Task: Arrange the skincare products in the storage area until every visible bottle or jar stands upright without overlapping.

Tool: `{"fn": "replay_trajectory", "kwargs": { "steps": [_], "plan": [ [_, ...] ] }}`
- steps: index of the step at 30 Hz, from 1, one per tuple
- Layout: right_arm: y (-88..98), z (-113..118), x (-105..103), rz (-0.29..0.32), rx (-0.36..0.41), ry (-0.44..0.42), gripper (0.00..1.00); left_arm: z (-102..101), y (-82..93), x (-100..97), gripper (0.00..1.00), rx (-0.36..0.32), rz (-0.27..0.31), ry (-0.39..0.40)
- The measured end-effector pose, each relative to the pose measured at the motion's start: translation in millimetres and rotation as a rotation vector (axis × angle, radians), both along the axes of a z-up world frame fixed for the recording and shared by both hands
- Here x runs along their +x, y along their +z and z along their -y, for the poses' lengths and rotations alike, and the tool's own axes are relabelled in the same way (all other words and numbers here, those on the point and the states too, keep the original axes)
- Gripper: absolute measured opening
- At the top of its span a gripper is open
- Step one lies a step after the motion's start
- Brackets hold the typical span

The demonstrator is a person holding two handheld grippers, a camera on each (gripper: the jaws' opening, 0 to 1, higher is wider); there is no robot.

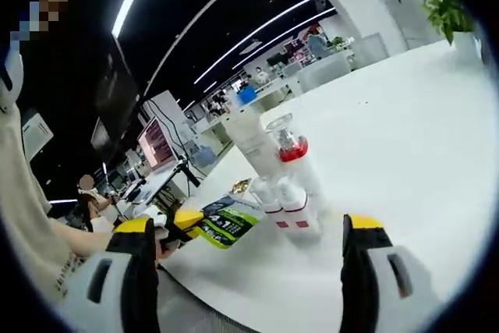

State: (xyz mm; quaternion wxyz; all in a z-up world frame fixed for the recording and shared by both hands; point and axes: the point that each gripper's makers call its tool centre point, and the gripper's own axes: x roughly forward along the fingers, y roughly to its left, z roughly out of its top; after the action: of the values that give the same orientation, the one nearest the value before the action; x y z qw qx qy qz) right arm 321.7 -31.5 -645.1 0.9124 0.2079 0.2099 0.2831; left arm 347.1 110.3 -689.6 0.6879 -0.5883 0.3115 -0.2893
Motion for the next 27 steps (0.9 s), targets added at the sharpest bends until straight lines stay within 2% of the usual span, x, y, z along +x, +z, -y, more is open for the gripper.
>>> {"fn": "replay_trajectory", "kwargs": {
  "steps": [10,20,27],
  "plan": [
    [-8.2,6.4,-5.2,0.003,-0.101,0.016,1.0,3.4,-19.6,0.0,0.0,0.044,-0.033,-0.008],
    [-14.1,14.8,-4.2,-0.011,-0.11,-0.014,1.0,3.2,-40.8,0.8,0.0,0.096,-0.068,-0.01],
    [-14.8,15.5,-4.3,-0.018,-0.108,-0.019,1.0,-1.1,-59.4,-2.3,0.0,0.199,-0.077,-0.037]
  ]
}}
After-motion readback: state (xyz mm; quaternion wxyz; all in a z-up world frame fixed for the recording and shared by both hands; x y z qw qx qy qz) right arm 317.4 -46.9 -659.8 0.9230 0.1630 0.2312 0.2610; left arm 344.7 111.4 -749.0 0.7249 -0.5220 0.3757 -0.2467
